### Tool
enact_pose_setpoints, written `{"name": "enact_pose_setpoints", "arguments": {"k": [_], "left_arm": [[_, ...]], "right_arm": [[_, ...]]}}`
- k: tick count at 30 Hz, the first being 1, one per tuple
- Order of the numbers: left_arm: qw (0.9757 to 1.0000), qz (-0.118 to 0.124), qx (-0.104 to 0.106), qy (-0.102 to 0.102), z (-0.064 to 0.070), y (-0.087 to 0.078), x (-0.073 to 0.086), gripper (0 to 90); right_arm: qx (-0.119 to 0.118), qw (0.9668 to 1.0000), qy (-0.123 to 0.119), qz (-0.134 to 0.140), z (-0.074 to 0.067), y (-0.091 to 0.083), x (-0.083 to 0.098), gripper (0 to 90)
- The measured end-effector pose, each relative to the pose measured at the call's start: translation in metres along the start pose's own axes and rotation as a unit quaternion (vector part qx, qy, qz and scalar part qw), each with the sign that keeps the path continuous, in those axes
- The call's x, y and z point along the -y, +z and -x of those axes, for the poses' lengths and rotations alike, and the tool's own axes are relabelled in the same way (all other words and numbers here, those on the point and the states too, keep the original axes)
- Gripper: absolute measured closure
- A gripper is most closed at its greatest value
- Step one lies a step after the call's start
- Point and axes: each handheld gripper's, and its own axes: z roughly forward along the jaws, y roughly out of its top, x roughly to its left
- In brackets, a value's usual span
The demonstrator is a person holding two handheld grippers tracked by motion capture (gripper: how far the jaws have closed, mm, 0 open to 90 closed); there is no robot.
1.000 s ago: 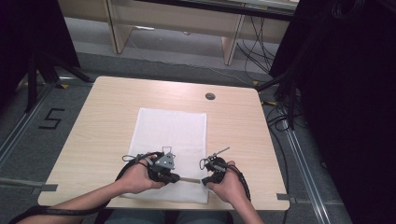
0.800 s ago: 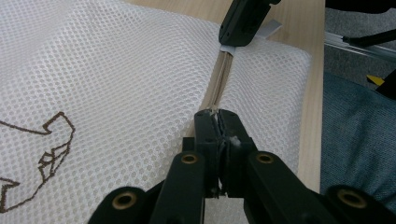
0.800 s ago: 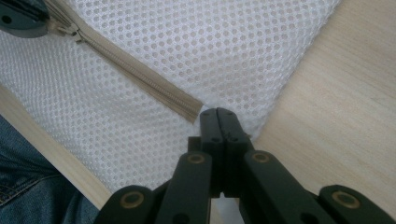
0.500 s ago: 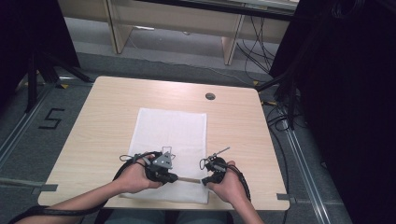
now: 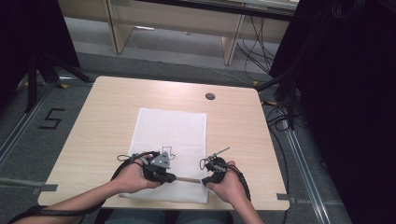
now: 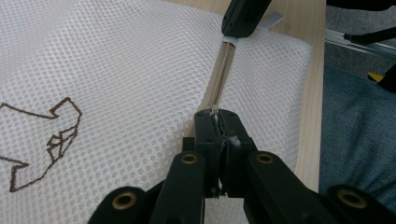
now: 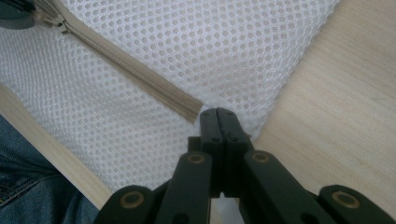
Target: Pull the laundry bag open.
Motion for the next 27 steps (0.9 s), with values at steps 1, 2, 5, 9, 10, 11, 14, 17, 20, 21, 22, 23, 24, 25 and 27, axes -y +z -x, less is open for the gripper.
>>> {"name": "enact_pose_setpoints", "arguments": {"k": [1, 2, 5, 9, 10, 11, 14, 17, 20, 21, 22, 23, 24, 25, 27], "left_arm": [[0.9999, -0.005, -0.003, 0.014, -0.002, -0.0015, -0.0001, 87.0], [1.0, 0.0, -0.002, -0.001, -0.0006, -0.0013, 0.0008, 87.0], [1.0, 0.0, -0.002, -0.003, -0.0009, -0.0023, 0.0024, 87.0], [0.9999, -0.006, -0.004, 0.013, -0.0041, -0.0051, 0.004, 87.0], [1.0, -0.002, 0.0, -0.003, -0.0027, -0.0045, 0.005, 87.1], [1.0, 0.001, -0.001, 0.003, -0.003, -0.0046, 0.0049, 87.0], [1.0, -0.001, -0.003, -0.001, -0.003, -0.0059, 0.0057, 87.0], [1.0, 0.002, -0.001, -0.01, -0.0034, -0.0071, 0.0069, 87.0], [1.0, -0.002, -0.004, 0.002, -0.0045, -0.0085, 0.0073, 87.0], [1.0, -0.001, -0.004, -0.007, -0.0036, -0.0086, 0.0079, 87.0], [1.0, -0.002, -0.004, 0.003, -0.0048, -0.0094, 0.0076, 87.0], [1.0, -0.001, -0.004, -0.007, -0.0038, -0.0093, 0.0083, 87.0], [1.0, 0.0, -0.004, -0.007, -0.0038, -0.0098, 0.0085, 87.0], [1.0, 0.0, -0.004, 0.002, -0.0047, -0.0104, 0.0084, 87.0], [1.0, -0.002, -0.004, 0.001, -0.0045, -0.0111, 0.0089, 87.0]], "right_arm": [[0.0, 1.0, 0.0, 0.0, 0.0, -0.0001, 0.0, 90.0], [0.001, 1.0, 0.007, -0.004, -0.0009, -0.0006, 0.0001, 90.0], [0.001, 1.0, 0.005, -0.002, -0.001, -0.0004, -0.0002, 90.0], [0.0, 1.0, 0.0, -0.001, -0.0001, -0.0001, -0.0002, 90.0], [0.0, 1.0, 0.0, -0.001, -0.0003, -0.0003, -0.0002, 90.0], [0.0, 1.0, 0.0, -0.001, 0.0, -0.0001, -0.0002, 90.0], [0.001, 1.0, -0.002, -0.007, 0.0, -0.001, -0.0006, 90.0], [0.0, 1.0, -0.001, -0.003, 0.0, -0.0003, -0.0004, 90.0], [0.0, 1.0, 0.0, -0.001, -0.0001, 0.0, -0.0003, 90.0], [0.002, 1.0, -0.001, -0.006, 0.0, -0.0009, -0.0007, 90.0], [0.001, 1.0, -0.002, -0.006, 0.0001, -0.0009, -0.0006, 90.0], [0.001, 1.0, -0.002, -0.006, 0.0001, -0.0009, -0.0006, 90.0], [0.0, 1.0, 0.0, -0.001, 0.0, 0.0, -0.0003, 90.0], [0.0, 1.0, 0.0, -0.001, 0.0, -0.0001, -0.0003, 90.0], [0.002, 1.0, -0.001, -0.006, 0.0001, -0.0008, -0.0007, 90.0]]}}
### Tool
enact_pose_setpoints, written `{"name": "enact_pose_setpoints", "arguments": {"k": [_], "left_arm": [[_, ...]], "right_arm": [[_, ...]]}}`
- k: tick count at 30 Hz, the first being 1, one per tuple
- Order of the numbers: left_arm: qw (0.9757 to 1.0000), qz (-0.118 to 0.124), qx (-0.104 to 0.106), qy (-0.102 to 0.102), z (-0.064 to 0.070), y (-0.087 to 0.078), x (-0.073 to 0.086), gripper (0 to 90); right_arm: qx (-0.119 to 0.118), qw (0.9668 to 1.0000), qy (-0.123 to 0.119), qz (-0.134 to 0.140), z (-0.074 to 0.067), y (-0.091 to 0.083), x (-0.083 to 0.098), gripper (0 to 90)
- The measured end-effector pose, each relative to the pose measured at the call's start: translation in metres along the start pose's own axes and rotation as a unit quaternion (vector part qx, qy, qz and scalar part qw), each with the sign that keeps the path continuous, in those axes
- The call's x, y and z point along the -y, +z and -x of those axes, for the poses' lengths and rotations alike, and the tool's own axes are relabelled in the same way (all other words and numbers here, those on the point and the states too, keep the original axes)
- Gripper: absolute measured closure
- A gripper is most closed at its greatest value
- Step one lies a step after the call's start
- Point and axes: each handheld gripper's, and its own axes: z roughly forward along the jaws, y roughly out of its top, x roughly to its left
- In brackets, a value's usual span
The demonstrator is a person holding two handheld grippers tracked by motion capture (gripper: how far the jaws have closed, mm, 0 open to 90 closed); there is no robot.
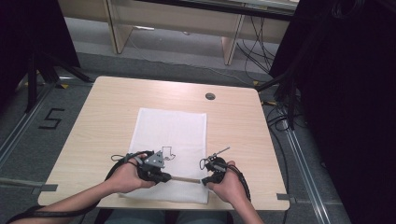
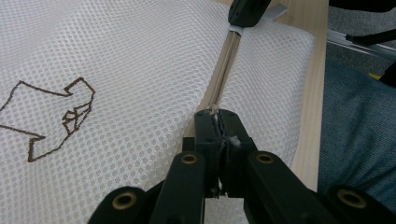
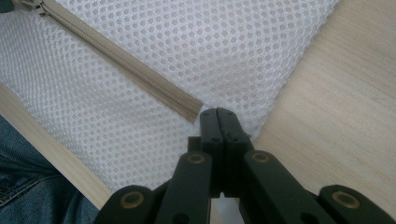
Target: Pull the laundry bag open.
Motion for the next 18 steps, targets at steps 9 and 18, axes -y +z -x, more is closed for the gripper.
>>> {"name": "enact_pose_setpoints", "arguments": {"k": [9, 18], "left_arm": [[0.9999, 0.0, -0.003, -0.01, -0.0016, -0.0028, 0.0035, 87.1], [0.9999, -0.001, -0.005, -0.014, -0.0025, -0.0066, 0.0067, 87.1]], "right_arm": [[0.0, 1.0, 0.001, 0.0, -0.0003, 0.0, 0.0, 90.0], [0.001, 1.0, 0.001, 0.0, -0.0004, 0.0, 0.0, 90.0]]}}
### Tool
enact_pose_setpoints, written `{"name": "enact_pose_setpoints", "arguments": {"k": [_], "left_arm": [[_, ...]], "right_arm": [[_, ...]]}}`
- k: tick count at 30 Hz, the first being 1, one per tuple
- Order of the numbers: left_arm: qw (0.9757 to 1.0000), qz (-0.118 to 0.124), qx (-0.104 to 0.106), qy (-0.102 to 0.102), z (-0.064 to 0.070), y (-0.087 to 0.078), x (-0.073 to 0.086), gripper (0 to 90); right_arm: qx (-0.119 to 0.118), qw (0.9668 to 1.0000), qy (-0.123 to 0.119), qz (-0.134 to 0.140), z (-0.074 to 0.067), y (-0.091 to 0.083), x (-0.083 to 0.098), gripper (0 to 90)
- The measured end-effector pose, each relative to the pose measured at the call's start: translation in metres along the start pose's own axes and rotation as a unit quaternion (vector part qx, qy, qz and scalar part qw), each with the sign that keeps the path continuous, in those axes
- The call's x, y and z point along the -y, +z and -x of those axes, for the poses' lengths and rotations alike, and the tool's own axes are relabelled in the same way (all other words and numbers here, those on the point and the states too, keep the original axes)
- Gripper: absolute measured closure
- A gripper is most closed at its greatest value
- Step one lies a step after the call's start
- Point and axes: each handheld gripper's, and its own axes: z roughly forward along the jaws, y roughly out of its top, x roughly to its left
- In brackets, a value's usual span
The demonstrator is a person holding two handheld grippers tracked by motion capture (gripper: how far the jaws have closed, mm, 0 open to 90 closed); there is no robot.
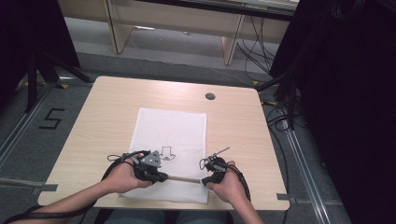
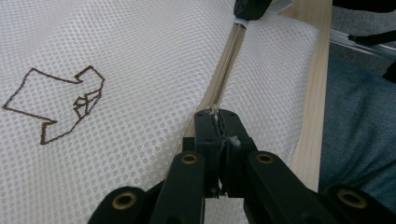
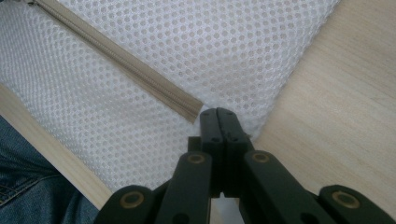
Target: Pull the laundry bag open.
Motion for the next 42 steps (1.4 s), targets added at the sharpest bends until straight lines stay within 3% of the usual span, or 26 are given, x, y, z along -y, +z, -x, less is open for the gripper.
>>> {"name": "enact_pose_setpoints", "arguments": {"k": [7, 10, 12, 13, 14, 16, 19, 20, 21, 23, 24, 27, 28, 29, 31, 32, 40, 41, 42], "left_arm": [[1.0, 0.002, 0.001, -0.005, 0.0, -0.001, 0.002, 87.0], [1.0, -0.006, -0.002, 0.006, -0.002, -0.002, 0.002, 87.0], [1.0, -0.005, -0.003, 0.001, -0.002, -0.002, 0.003, 87.0], [0.9999, -0.008, -0.002, 0.013, -0.003, -0.003, 0.003, 87.1], [1.0, -0.004, -0.002, 0.004, -0.002, -0.003, 0.004, 87.0], [0.9999, -0.008, -0.004, 0.008, -0.004, -0.005, 0.005, 87.0], [1.0, -0.006, -0.004, -0.003, -0.004, -0.006, 0.007, 87.0], [1.0, -0.006, -0.003, 0.006, -0.005, -0.006, 0.007, 87.0], [0.9999, 0.001, -0.001, -0.012, -0.003, -0.005, 0.008, 87.0], [1.0, -0.002, -0.003, 0.001, -0.004, -0.006, 0.007, 87.0], [1.0, -0.001, -0.003, -0.009, -0.003, -0.006, 0.008, 87.0], [1.0, -0.006, -0.004, 0.002, -0.005, -0.008, 0.009, 87.0], [0.9999, -0.001, -0.003, -0.013, -0.004, -0.007, 0.01, 87.1], [0.9999, -0.008, -0.006, -0.005, -0.006, -0.009, 0.011, 87.0], [0.9999, -0.006, -0.004, -0.01, -0.006, -0.009, 0.012, 87.0], [0.9999, -0.012, -0.007, 0.001, -0.008, -0.011, 0.012, 87.0], [0.9999, -0.002, -0.004, -0.016, -0.007, -0.011, 0.015, 87.0], [0.9999, -0.009, -0.007, 0.0, -0.009, -0.013, 0.015, 87.0], [0.9999, -0.005, -0.007, -0.015, -0.008, -0.013, 0.016, 87.0]], "right_arm": [[-0.002, 1.0, -0.003, 0.0, 0.0, 0.0, 0.0, 90.0], [0.001, 1.0, 0.002, -0.001, 0.0, 0.0, 0.0, 90.0], [-0.003, 1.0, 0.0, 0.005, 0.0, 0.001, 0.0, 90.0], [-0.003, 1.0, -0.001, 0.005, 0.0, 0.001, 0.0, 90.0], [-0.002, 1.0, 0.0, 0.005, 0.0, 0.001, 0.0, 90.0], [-0.001, 1.0, 0.0, 0.0, 0.0, 0.0, 0.0, 90.0], [0.0, 1.0, 0.001, 0.0, 0.0, 0.0, 0.0, 90.0], [-0.002, 1.0, -0.001, 0.0, 0.0, 0.0, 0.0, 90.0], [-0.001, 1.0, 0.006, -0.003, -0.001, -0.001, 0.0, 90.0], [-0.002, 1.0, 0.002, 0.001, 0.0, 0.0, 0.0, 90.0], [-0.002, 1.0, 0.003, 0.004, 0.0, 0.0, 0.001, 90.0], [-0.005, 0.9999, 0.011, 0.003, -0.001, 0.0, 0.001, 90.0], [-0.004, 1.0, -0.002, 0.006, 0.001, 0.001, 0.0, 90.0], [-0.004, 1.0, -0.004, 0.002, 0.001, 0.0, 0.0, 90.0], [-0.003, 1.0, -0.002, 0.001, 0.001, 0.0, 0.0, 90.0], [-0.002, 1.0, -0.002, 0.001, 0.001, 0.0, 0.0, 90.0], [-0.004, 1.0, 0.0, 0.0, 0.001, 0.0, 0.0, 90.0], [-0.004, 1.0, 0.0, 0.0, 0.001, 0.0, 0.0, 90.0], [-0.005, 1.0, 0.0, 0.0, 0.001, 0.0, 0.0, 90.0]]}}
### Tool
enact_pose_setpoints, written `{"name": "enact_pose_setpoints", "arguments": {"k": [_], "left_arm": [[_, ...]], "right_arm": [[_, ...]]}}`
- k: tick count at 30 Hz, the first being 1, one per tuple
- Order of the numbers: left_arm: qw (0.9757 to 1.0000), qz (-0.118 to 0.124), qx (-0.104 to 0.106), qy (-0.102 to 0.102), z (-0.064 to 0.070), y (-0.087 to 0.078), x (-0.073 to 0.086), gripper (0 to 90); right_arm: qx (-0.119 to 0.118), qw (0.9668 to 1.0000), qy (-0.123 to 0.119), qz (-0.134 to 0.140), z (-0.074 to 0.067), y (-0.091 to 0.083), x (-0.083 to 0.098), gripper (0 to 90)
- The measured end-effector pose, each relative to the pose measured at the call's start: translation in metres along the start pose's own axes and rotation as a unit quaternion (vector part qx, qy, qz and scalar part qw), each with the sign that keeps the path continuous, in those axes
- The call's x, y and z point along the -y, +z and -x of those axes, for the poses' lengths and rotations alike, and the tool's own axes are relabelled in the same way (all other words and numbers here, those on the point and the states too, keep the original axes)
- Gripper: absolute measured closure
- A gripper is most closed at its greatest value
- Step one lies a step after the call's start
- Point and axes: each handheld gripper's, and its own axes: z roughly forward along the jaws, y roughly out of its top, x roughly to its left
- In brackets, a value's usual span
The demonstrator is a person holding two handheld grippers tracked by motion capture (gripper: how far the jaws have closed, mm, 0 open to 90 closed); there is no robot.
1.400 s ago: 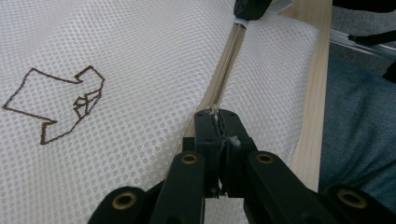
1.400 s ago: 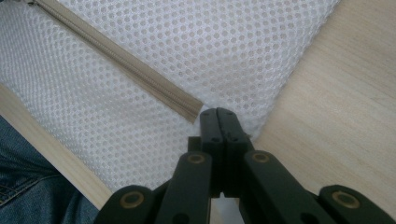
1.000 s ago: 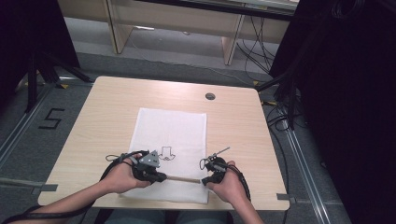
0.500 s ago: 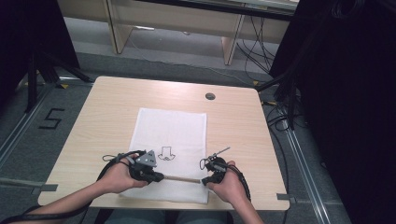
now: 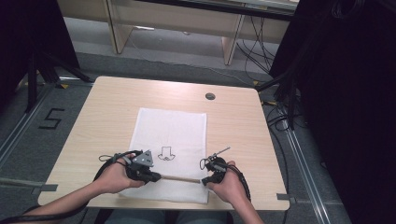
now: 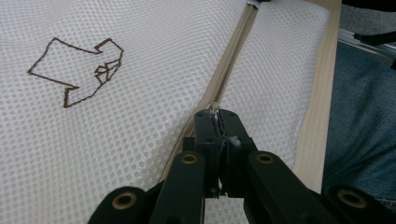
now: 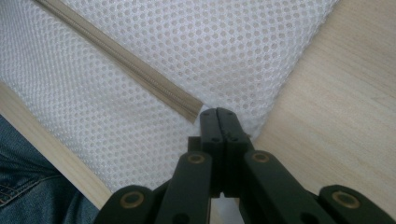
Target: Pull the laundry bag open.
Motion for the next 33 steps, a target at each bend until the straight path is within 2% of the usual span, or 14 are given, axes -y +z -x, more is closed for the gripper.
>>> {"name": "enact_pose_setpoints", "arguments": {"k": [2, 5, 6, 11, 14, 22, 24, 26, 27, 29, 30, 31, 32, 33], "left_arm": [[1.0, -0.003, 0.001, 0.009, -0.0022, -0.0017, 0.0008, 87.0], [1.0, -0.003, -0.002, 0.001, -0.0009, -0.0023, 0.0015, 87.0], [0.9999, -0.003, -0.001, 0.011, -0.0017, -0.0025, 0.0011, 87.0], [1.0, 0.005, 0.002, -0.003, -0.0003, -0.0022, 0.0019, 87.0], [1.0, 0.003, 0.001, 0.005, -0.0005, -0.0027, 0.0018, 87.0], [1.0, 0.002, 0.002, -0.003, 0.0006, -0.0024, 0.0028, 87.0], [0.9999, -0.006, -0.001, 0.011, -0.0005, -0.0032, 0.0023, 87.0], [1.0, -0.004, -0.001, -0.003, 0.0014, -0.0023, 0.0026, 87.0], [0.9999, -0.008, -0.003, 0.01, -0.0002, -0.003, 0.002, 87.0], [1.0, -0.006, -0.002, 0.0, 0.001, -0.0029, 0.0022, 87.1], [0.9998, -0.014, -0.008, 0.013, -0.0002, -0.004, 0.002, 87.1], [0.9998, -0.016, -0.008, 0.002, 0.0001, -0.0041, 0.0031, 87.1], [0.9998, -0.016, -0.012, 0.004, -0.0006, -0.0049, 0.0042, 87.1], [0.9999, -0.01, -0.005, -0.006, -0.0009, -0.0051, 0.0052, 87.0]], "right_arm": [[0.0, 1.0, -0.001, 0.002, 0.0003, 0.0002, 0.0, 90.0], [0.0, 1.0, 0.0, 0.002, 0.0003, 0.0001, 0.0, 90.0], [0.0, 1.0, 0.0, 0.002, 0.0003, 0.0001, 0.0, 90.0], [0.001, 1.0, 0.002, 0.002, 0.0001, 0.0002, 0.0001, 90.0], [0.001, 1.0, 0.002, 0.002, 0.0002, 0.0002, 0.0, 90.0], [0.0, 1.0, 0.001, 0.001, 0.0002, 0.0001, 0.0001, 90.0], [0.001, 1.0, 0.001, 0.003, 0.0002, 0.0003, 0.0002, 90.0], [0.001, 1.0, 0.001, 0.002, 0.0001, 0.0002, 0.0001, 90.0], [0.001, 1.0, 0.0, 0.001, 0.0001, 0.0002, 0.0001, 90.0], [0.001, 1.0, 0.0, 0.001, -0.0001, 0.0002, 0.0001, 90.0], [0.001, 1.0, 0.0, 0.001, 0.0, 0.0002, 0.0001, 90.0], [0.001, 1.0, 0.0, 0.001, 0.0001, 0.0002, 0.0001, 90.0], [0.002, 1.0, 0.004, -0.001, -0.001, -0.0002, 0.0003, 90.0], [0.001, 1.0, -0.004, 0.007, -0.0002, 0.0011, 0.0003, 90.0]]}}
